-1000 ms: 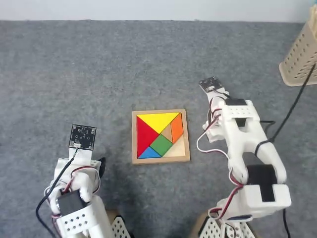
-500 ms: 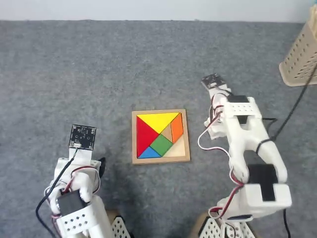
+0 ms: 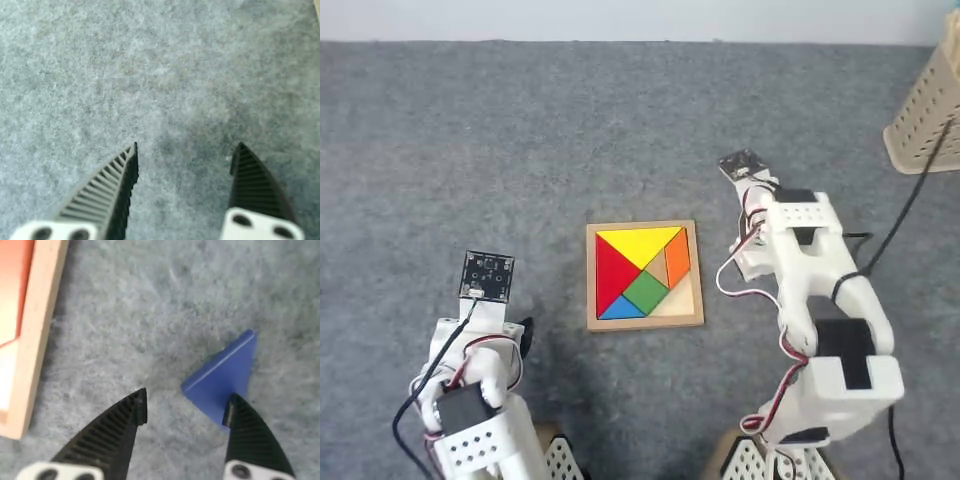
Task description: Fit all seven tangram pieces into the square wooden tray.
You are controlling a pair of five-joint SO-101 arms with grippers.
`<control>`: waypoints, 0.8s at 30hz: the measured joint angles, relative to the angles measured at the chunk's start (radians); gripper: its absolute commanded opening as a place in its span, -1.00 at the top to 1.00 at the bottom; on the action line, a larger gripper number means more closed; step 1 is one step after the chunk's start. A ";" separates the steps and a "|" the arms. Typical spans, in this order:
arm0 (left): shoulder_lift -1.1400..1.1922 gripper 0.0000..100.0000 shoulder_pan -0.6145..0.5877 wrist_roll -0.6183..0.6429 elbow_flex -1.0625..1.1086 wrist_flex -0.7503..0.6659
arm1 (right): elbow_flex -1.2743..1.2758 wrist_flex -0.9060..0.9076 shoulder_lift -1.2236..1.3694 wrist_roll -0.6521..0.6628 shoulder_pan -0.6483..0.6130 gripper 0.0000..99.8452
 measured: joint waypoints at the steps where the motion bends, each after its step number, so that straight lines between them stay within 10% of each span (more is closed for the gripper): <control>1: 0.000 0.44 0.000 0.000 0.000 0.000 | -0.011 0.000 0.011 0.000 -0.002 0.51; 24: 0.000 0.44 0.000 0.000 0.000 0.000 | -0.187 0.132 0.178 -0.002 0.058 0.52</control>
